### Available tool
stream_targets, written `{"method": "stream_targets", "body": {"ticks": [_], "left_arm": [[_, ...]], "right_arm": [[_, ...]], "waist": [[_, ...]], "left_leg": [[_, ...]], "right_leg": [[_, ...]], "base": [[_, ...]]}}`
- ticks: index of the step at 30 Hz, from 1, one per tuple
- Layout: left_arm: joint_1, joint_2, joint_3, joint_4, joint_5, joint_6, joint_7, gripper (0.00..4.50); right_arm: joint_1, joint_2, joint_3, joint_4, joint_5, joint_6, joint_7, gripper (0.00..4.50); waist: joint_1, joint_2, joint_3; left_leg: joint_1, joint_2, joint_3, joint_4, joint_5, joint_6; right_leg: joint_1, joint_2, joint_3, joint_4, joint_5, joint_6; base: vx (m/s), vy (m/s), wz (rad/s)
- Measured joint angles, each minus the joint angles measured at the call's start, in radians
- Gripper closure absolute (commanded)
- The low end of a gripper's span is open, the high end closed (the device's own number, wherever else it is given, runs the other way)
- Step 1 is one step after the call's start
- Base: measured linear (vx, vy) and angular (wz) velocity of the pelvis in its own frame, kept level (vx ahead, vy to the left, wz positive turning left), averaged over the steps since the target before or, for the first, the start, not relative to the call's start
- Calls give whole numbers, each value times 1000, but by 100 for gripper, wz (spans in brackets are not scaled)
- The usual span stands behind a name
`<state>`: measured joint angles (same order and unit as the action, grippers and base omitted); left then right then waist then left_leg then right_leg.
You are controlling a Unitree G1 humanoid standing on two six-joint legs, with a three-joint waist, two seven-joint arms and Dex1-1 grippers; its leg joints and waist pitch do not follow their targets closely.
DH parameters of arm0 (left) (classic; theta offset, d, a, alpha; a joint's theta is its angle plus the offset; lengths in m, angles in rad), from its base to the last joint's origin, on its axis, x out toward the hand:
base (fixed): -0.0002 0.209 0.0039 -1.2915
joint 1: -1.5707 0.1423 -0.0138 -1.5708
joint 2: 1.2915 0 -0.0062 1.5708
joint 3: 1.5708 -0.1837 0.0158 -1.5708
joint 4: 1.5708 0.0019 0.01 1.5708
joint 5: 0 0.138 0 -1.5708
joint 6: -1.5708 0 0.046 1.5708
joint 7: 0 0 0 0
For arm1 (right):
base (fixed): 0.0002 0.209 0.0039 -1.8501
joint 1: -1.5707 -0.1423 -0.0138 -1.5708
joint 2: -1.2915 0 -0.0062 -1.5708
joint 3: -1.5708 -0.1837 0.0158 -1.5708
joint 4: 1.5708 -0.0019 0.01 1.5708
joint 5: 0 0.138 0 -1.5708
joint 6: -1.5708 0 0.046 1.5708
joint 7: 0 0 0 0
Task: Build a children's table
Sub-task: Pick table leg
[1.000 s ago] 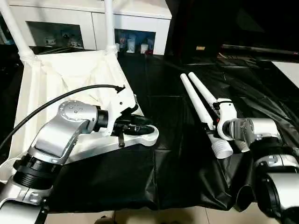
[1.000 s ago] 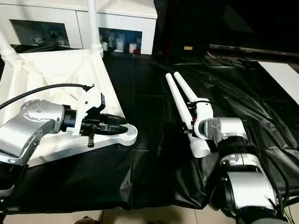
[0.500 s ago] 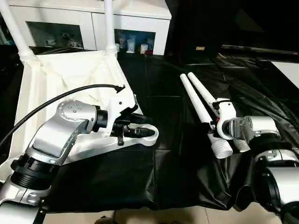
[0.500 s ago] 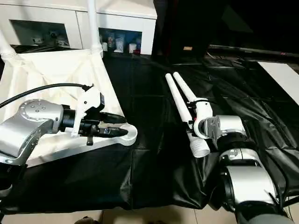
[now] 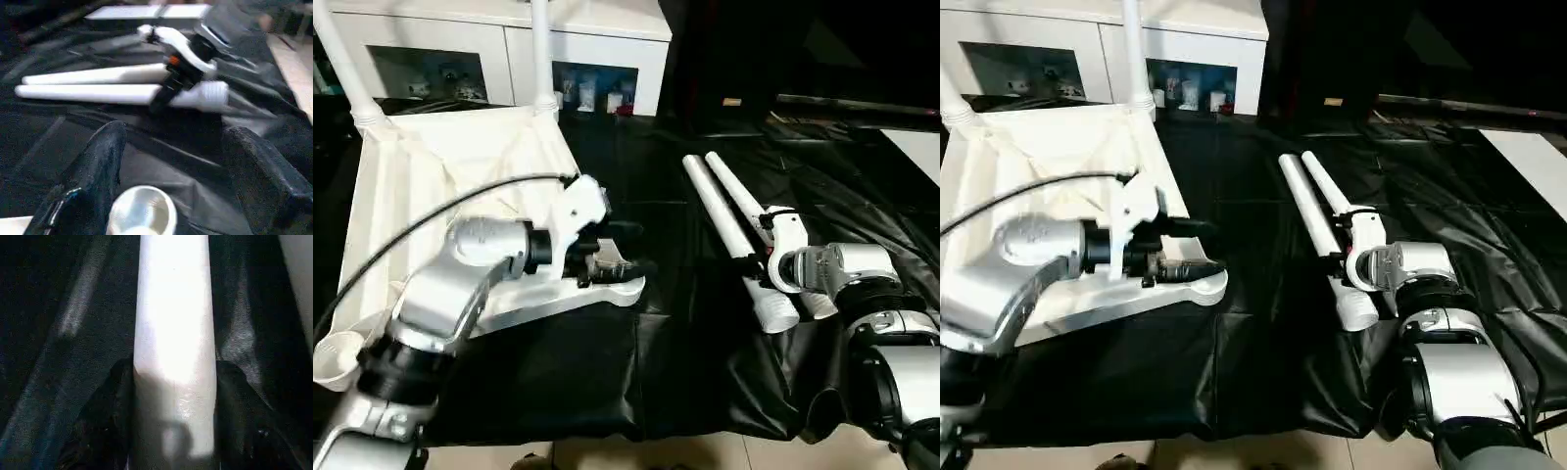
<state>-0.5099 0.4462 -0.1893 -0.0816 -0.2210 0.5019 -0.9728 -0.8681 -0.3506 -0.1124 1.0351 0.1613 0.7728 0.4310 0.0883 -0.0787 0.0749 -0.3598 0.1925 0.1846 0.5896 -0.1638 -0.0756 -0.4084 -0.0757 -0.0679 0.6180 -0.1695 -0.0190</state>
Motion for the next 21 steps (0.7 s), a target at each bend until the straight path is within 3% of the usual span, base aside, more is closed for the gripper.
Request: {"method": "stream_targets", "body": {"ticks": [5, 9, 14, 19, 21], "left_arm": [[-13, -117, 93, 62, 3, -26, 193, 42], [-121, -218, 222, 139, -113, 182, 285, 32], [-176, -314, 272, 160, -224, 320, 331, 0], [-250, -397, 316, 218, -302, 464, 386, 0], [-285, -414, 342, 220, -339, 495, 399, 0]], "right_arm": [[18, 1, -44, -54, 58, 18, 49, 269], [111, 11, -107, -294, 163, 16, 154, 269], [267, 21, -134, -626, 346, 8, 362, 269], [394, 37, -157, -878, 534, 97, 504, 270], [411, 44, -160, -927, 583, 122, 516, 270]], "waist": [[1, 0, 0], [12, 0, 0], [30, -1, 0], [53, -2, 0], [54, -2, 0]], "left_leg": [[-3, 0, -1, 2, 0, 0], [-8, 0, -1, 4, 0, 1], [-10, 1, -1, 4, -1, 3], [-11, 1, -1, 7, -2, 4], [-11, 1, -1, 7, -2, 4]], "right_leg": [[-1, 0, 0, 0, 3, -4], [-6, 0, -1, 1, 4, -5], [-6, 0, -2, -2, 4, -4], [-6, -1, -2, -2, 5, -4], [-5, -1, -2, -3, 6, -3]], "base": [[0, 0, 0], [0, 0, 0], [0, 0, 0], [0, 0, 0], [0, 0, 0]]}}
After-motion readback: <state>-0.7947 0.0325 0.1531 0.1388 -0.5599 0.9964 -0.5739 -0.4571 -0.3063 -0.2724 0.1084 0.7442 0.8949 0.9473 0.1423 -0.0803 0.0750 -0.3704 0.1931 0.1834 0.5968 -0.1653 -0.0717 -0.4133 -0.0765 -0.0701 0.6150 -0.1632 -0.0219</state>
